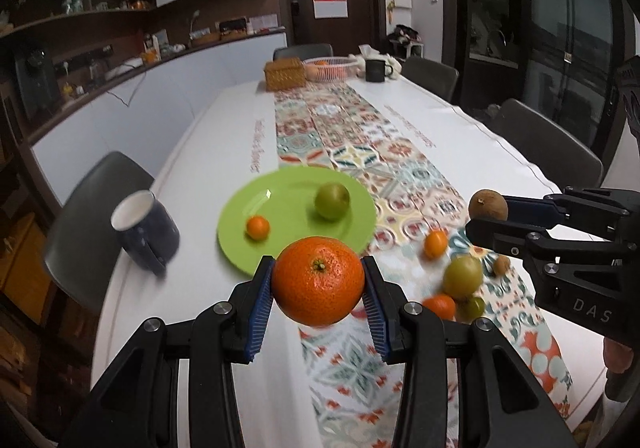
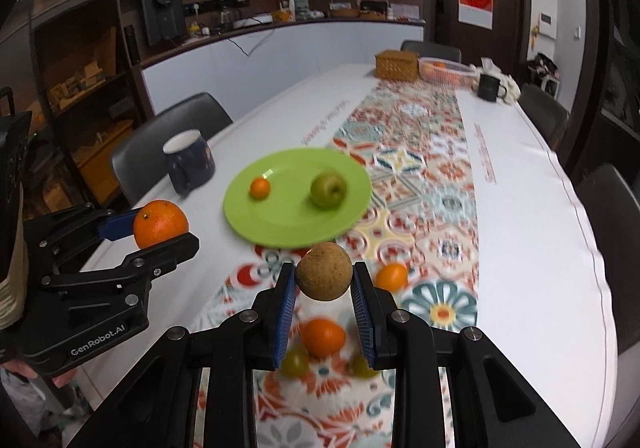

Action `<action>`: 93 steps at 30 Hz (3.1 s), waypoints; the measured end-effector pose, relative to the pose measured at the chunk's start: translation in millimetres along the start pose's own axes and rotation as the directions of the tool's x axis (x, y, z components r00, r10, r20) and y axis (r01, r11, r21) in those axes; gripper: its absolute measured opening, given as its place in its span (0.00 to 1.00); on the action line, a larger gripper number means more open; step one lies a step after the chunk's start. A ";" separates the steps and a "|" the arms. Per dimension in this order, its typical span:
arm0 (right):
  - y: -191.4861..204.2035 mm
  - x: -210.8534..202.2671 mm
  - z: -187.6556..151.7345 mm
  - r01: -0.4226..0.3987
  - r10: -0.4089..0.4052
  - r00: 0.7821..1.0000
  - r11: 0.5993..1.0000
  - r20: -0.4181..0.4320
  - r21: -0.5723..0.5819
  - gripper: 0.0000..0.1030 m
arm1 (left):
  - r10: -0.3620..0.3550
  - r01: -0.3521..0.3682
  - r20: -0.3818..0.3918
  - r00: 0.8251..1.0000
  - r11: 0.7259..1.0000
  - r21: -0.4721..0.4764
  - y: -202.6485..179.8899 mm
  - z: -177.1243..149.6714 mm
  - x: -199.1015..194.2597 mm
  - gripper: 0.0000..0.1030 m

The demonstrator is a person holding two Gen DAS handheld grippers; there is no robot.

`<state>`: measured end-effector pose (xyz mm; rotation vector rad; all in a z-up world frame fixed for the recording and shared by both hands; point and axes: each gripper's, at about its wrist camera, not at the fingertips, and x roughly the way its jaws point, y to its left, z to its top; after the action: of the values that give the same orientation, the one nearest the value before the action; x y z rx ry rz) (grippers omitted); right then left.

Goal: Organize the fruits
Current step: 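Lower the orange onto the green plate with the left gripper while the right gripper releases the kiwi there, then withdraw both open grippers from the plate back toward the fruit cluster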

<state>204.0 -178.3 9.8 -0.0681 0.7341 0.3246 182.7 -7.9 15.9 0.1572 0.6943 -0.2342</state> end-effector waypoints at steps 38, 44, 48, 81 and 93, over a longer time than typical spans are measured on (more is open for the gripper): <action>2.6 189.4 125.8 -0.035 0.023 0.983 0.997 -0.183 -0.063 0.28 | -0.080 0.064 -0.118 0.990 0.988 -0.137 94.6 77.4 156.9 0.41; 0.6 211.5 126.5 -0.042 0.027 0.974 0.997 -0.226 -0.063 0.28 | -0.087 0.063 -0.193 0.977 0.990 -0.130 93.7 73.0 188.7 0.41; 1.4 220.2 124.9 -0.030 0.011 0.973 0.996 -0.231 -0.082 0.28 | -0.088 0.058 -0.230 0.969 0.989 -0.133 92.9 69.0 204.2 0.41; -20.0 80.9 91.4 0.006 -0.005 1.000 0.999 0.015 -0.046 0.50 | 0.018 -0.022 -0.031 0.999 0.994 -0.111 51.8 69.0 60.7 0.68; -25.0 -0.6 54.7 0.040 -0.033 0.991 0.998 0.133 -0.050 0.56 | 0.006 -0.002 0.039 0.999 0.997 -0.083 8.1 46.8 -3.2 0.74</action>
<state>246.8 -192.6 49.5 -0.1083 0.5925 0.3103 211.2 -9.9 53.9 0.0748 0.6639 -0.2039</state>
